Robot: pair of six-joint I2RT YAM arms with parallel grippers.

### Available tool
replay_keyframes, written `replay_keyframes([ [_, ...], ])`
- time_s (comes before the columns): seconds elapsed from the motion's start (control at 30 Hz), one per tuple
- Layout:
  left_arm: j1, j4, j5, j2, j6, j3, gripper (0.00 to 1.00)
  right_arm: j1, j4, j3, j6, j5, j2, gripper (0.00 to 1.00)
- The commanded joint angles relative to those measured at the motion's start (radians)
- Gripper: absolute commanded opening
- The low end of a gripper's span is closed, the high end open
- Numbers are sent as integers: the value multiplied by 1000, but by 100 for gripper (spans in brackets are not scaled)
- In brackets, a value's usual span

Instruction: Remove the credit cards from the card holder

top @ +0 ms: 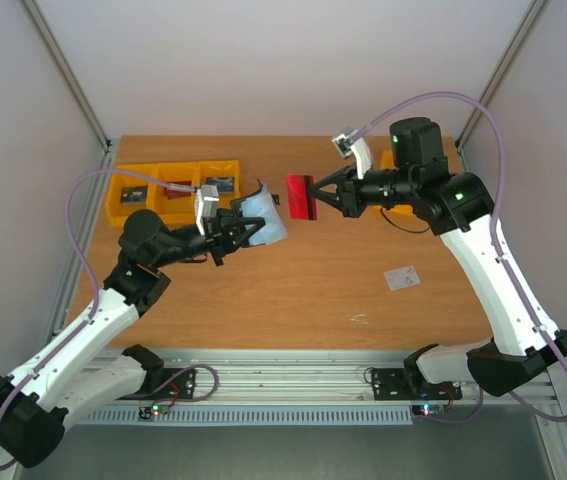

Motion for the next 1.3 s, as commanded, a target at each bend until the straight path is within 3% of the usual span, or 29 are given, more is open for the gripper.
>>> replay_keyframes([
  [0.0, -6, -9, -34, 1, 88, -10, 0, -51, -6, -16, 22, 63, -60, 1],
  [0.13, -6, -34, -108, 40, 153, -47, 0, -91, -32, -32, 39, 63, -76, 1],
  [0.3, -19, 32, -89, 179, 108, -61, 0, -99, -78, -69, 70, 149, -125, 1],
  [0.53, -192, 186, -52, 420, 49, -35, 0, -109, -236, -115, 113, 343, -194, 1],
  [0.67, -266, 389, -8, 592, -78, 8, 1, -111, -282, -124, 143, 378, -229, 1],
  [0.77, -277, 434, 11, 696, -193, 40, 1, -111, -303, -120, 159, 391, -236, 1],
  [0.97, -274, 353, -146, 791, -256, -32, 1, -111, -306, -116, 176, 369, -202, 1],
  [1.17, -261, 138, -326, 808, -59, -96, 6, -111, -242, -136, 188, 300, -151, 1],
  [1.27, -220, 10, -524, 780, -42, -120, 14, -111, -237, -111, 188, 263, -119, 1],
])
